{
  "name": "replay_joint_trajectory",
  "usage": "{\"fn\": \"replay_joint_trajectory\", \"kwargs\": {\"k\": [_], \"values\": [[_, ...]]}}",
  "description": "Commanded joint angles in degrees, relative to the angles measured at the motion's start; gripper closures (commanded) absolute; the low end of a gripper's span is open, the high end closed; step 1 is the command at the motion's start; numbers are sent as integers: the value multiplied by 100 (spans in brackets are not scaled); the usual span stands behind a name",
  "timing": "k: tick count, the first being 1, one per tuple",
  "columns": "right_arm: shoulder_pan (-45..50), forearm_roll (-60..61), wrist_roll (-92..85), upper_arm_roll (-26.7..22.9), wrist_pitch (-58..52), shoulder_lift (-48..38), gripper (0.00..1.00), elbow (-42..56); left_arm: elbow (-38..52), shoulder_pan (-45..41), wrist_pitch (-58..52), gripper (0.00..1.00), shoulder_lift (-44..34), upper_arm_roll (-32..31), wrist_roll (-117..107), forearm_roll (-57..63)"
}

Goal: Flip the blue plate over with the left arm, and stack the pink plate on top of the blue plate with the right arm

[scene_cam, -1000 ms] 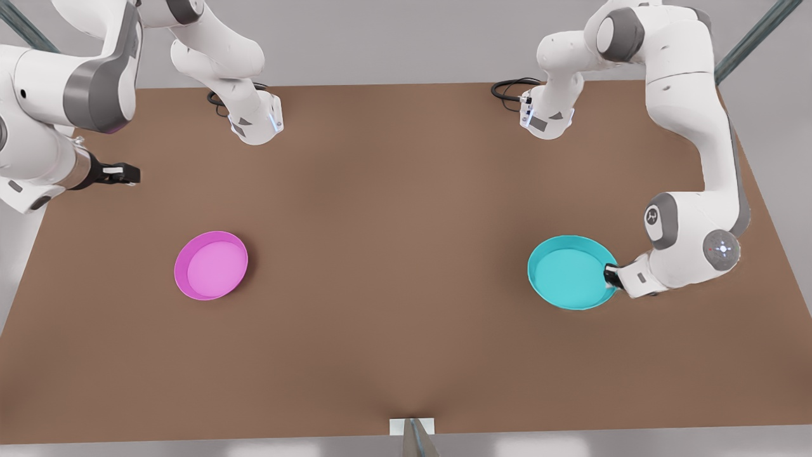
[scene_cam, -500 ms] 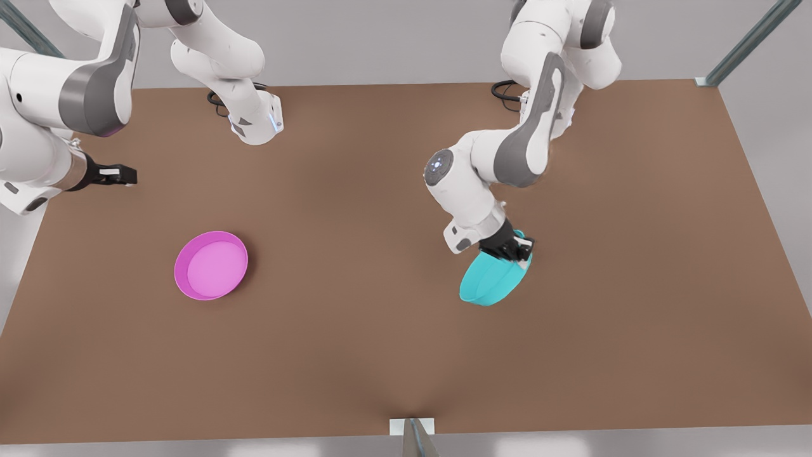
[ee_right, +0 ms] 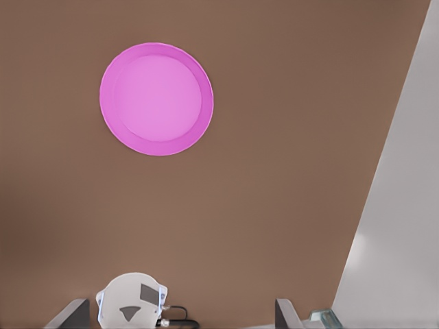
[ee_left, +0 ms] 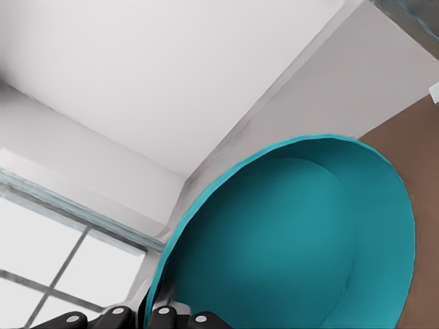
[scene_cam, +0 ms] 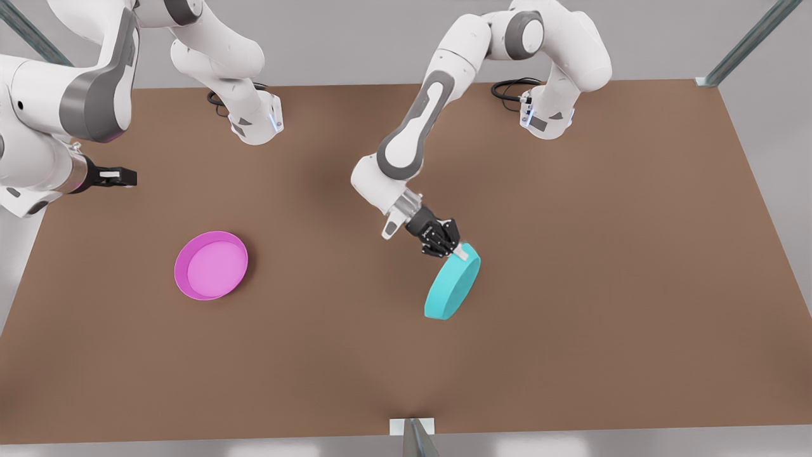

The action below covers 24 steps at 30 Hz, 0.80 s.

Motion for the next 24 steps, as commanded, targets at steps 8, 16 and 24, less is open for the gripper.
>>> {"fn": "replay_joint_trajectory", "kwargs": {"k": [8,16,24], "values": [[-7,8,-1,-2,2,-2,0,-13,4,-399,20,79,768,-247,-5546,642],[-7,8,8,-29,2,-2,0,-13,4,-566,-33,79,1234,-317,-6197,686],[-7,26,-1,-64,2,33,0,-13,12,-584,-103,48,1348,-458,-6346,668]]}}
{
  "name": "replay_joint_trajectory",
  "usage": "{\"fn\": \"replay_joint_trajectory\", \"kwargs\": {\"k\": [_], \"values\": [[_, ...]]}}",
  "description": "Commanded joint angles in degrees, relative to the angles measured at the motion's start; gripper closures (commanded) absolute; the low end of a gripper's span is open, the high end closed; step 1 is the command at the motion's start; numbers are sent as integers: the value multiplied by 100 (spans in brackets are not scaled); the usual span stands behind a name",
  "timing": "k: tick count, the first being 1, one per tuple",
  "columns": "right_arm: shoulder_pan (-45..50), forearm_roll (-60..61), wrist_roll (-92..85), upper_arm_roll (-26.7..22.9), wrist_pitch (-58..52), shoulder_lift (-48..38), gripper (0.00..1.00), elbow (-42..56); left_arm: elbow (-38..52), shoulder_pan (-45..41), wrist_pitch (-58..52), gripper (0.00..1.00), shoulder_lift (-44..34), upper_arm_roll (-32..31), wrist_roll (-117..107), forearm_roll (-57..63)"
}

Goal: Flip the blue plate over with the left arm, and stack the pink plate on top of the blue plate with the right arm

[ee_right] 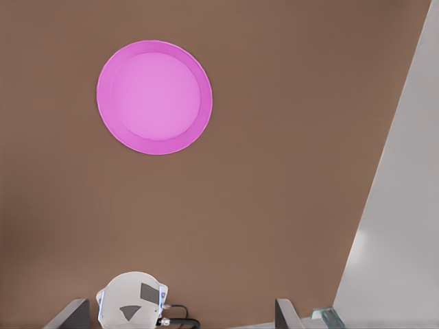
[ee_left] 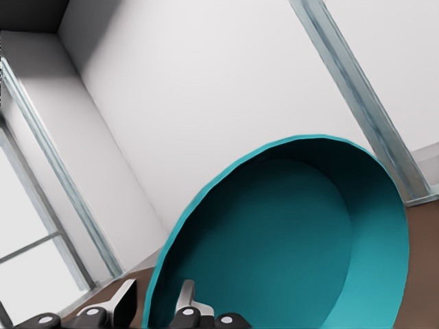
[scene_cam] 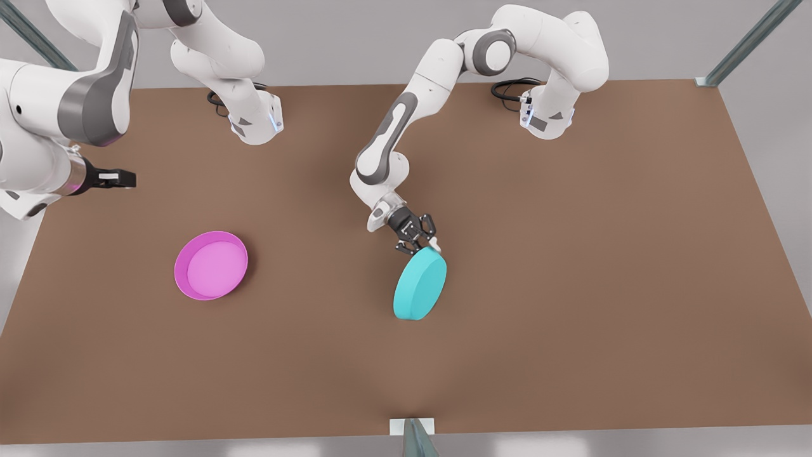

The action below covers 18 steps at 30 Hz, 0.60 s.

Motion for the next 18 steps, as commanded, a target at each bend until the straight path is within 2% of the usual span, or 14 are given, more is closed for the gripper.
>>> {"fn": "replay_joint_trajectory", "kwargs": {"k": [1,2,8,11,12,13,14,15,16,18], "values": [[-1,25,1,-12,-3,-2,0,2,16,0,-61,33,-41,-76,-1873,-2],[-1,25,1,-12,-3,-2,0,2,25,0,-88,28,-59,-208,-1873,-63],[-10,25,1,-21,-3,-2,0,-24,1404,0,-747,26,-270,-1254,-1627,-2427],[-63,34,-8,-30,40,-2,0,-59,1484,9,-1150,26,-1262,-2255,-845,-3921],[-63,34,-8,-38,58,-11,0,-86,1493,9,-1537,25,-1789,-2379,-353,-4711],[-63,34,-25,-47,137,-2,0,-129,1493,26,-1889,19,-2334,-2362,148,-5485],[-89,69,-87,-240,523,-20,0,-428,1493,289,-2179,0,-2967,-2300,482,-6066],[-133,69,-174,-354,761,41,0,-542,1501,825,-2670,0,-3442,-2300,1017,-6321],[-432,113,-324,-355,937,331,0,-543,1606,1738,-3382,0,-3908,-2291,2379,-6506],[-783,236,-377,-355,1218,780,0,-543,2345,3505,-4587,0,-3979,-2274,4655,-6541]]}}
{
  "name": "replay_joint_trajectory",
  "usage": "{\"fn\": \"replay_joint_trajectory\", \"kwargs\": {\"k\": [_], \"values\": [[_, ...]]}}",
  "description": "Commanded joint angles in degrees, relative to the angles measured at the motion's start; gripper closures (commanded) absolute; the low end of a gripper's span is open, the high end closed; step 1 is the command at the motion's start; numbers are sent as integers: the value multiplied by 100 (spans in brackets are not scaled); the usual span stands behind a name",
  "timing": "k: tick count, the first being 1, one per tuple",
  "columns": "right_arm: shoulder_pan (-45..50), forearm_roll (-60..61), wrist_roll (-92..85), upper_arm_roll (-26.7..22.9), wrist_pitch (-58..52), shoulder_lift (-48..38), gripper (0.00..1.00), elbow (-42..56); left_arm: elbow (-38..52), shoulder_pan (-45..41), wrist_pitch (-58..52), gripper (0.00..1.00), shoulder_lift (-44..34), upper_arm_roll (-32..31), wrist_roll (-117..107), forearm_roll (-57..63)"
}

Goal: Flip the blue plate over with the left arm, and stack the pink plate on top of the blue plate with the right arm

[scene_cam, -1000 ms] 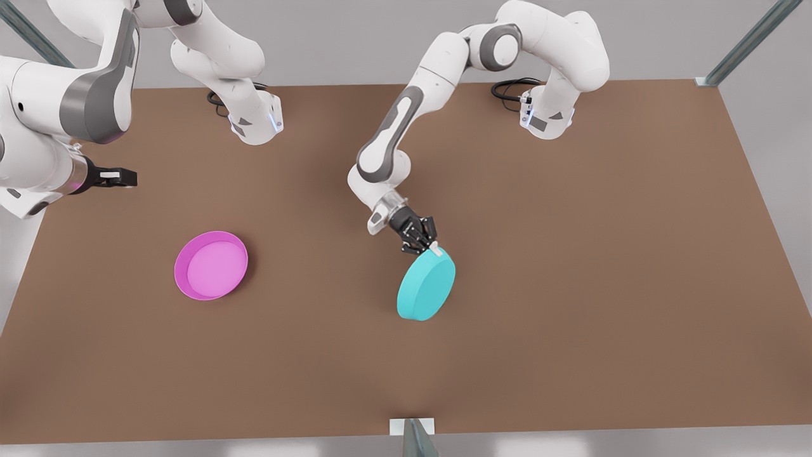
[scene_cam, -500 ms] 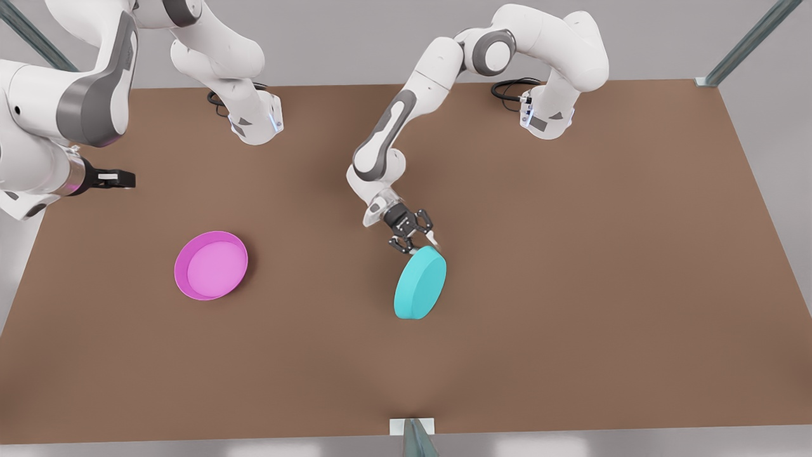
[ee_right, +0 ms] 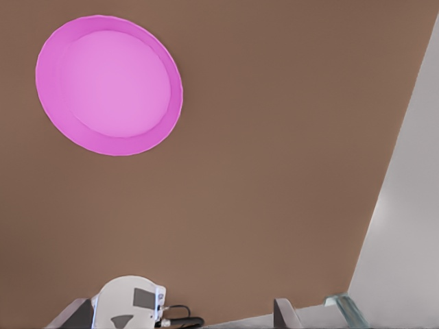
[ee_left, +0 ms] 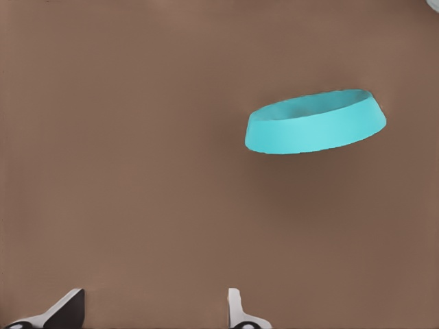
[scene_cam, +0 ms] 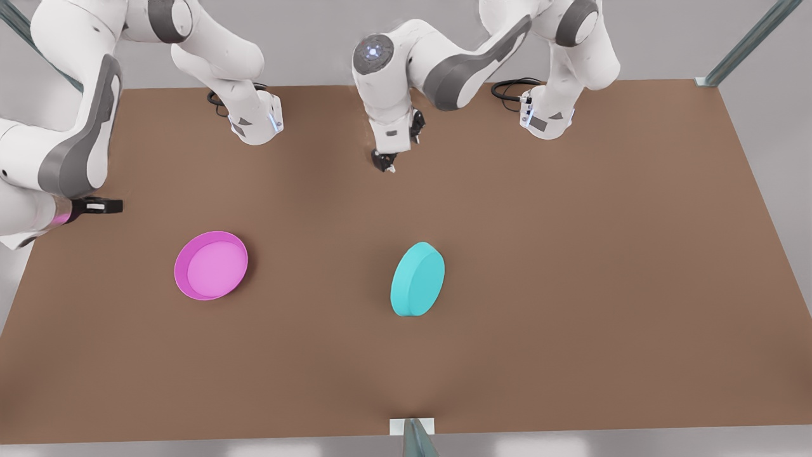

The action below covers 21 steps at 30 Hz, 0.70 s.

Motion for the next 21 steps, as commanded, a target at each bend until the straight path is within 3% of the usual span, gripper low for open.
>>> {"fn": "replay_joint_trajectory", "kwargs": {"k": [1,3,4,6,7,8,9,15,21], "values": [[-349,110,-446,-14,896,322,0,-12,237,1100,-2085,0,-224,213,5495,-618],[-657,258,-569,-14,1494,683,0,-152,202,1171,-2050,0,-225,1856,7877,-556],[-736,443,-569,-14,1906,718,0,-468,158,1197,-2041,0,-216,2366,8554,-556],[-798,672,-639,-5,2593,709,0,-1048,114,1846,-2015,0,-356,2446,9118,-635],[-798,803,-639,-5,2890,666,0,-1390,53,3028,-1849,0,-662,883,9013,-452],[-816,935,-639,-5,3250,578,0,-1741,-436,4268,-1297,0,-1074,-1086,8951,476],[-921,1032,-648,-5,3673,420,0,-2207,-2008,5362,213,0,-1927,-2536,8942,1254],[-948,1463,-736,4,6345,41,0,-4195,-1766,5381,-661,0,-1824,-2502,9109,1255],[-948,1955,-745,4,6706,393,0,-4327,-1766,5434,-793,0,-1859,-2450,9153,1105]]}}
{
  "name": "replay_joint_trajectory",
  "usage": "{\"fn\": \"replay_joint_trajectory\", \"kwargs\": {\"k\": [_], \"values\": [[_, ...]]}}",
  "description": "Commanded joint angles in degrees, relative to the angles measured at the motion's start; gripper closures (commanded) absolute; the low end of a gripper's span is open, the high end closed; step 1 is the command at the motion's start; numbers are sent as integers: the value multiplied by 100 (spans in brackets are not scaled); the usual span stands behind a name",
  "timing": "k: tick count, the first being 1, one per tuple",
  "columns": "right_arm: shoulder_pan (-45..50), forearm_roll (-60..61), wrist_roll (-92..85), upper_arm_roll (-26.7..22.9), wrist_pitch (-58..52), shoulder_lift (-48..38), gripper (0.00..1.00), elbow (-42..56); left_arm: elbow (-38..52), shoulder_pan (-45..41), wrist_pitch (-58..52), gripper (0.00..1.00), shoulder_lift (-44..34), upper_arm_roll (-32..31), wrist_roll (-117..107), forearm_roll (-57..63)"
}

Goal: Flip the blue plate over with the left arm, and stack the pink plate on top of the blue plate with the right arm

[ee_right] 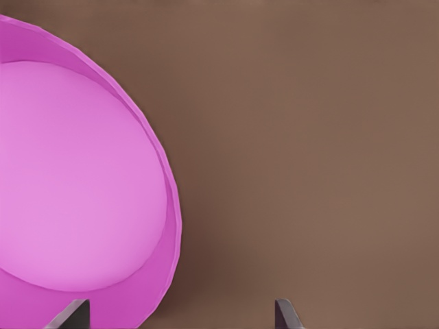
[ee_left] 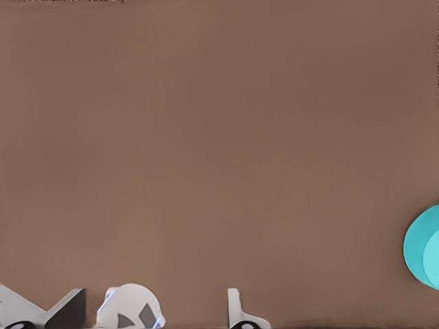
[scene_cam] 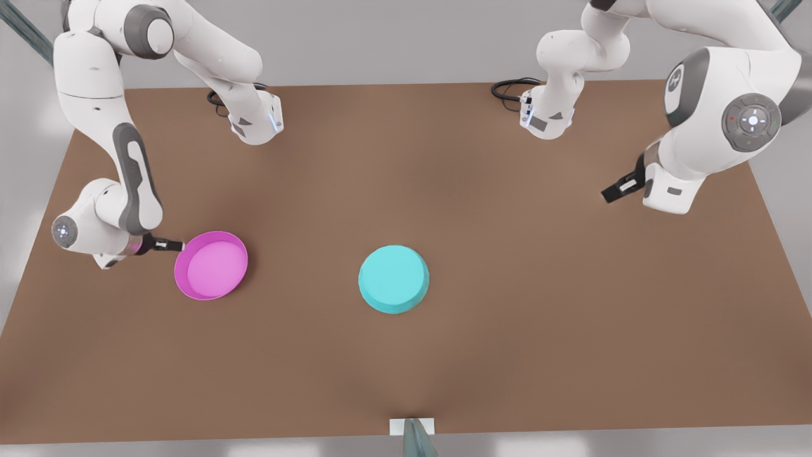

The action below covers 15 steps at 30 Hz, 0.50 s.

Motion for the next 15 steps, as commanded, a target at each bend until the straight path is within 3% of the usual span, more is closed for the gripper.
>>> {"fn": "replay_joint_trajectory", "kwargs": {"k": [1,11,12,13,14,15], "values": [[5,229,-267,5,1002,100,0,-4,2,-1,-97,0,-7,5,3005,-5],[84,607,-249,93,1011,531,0,5,2,-9,-106,0,-25,-4,2996,-5],[84,607,-258,102,1011,540,8,5,2,-9,-106,0,-25,-4,2996,-5],[84,607,-267,102,985,540,33,5,2,-9,-106,0,-25,-4,2996,-5],[84,607,-363,102,976,540,49,14,2,-9,-106,0,-25,-4,2996,-5],[84,607,-408,102,985,548,58,40,2,-9,-106,0,-25,-4,2996,-5]]}}
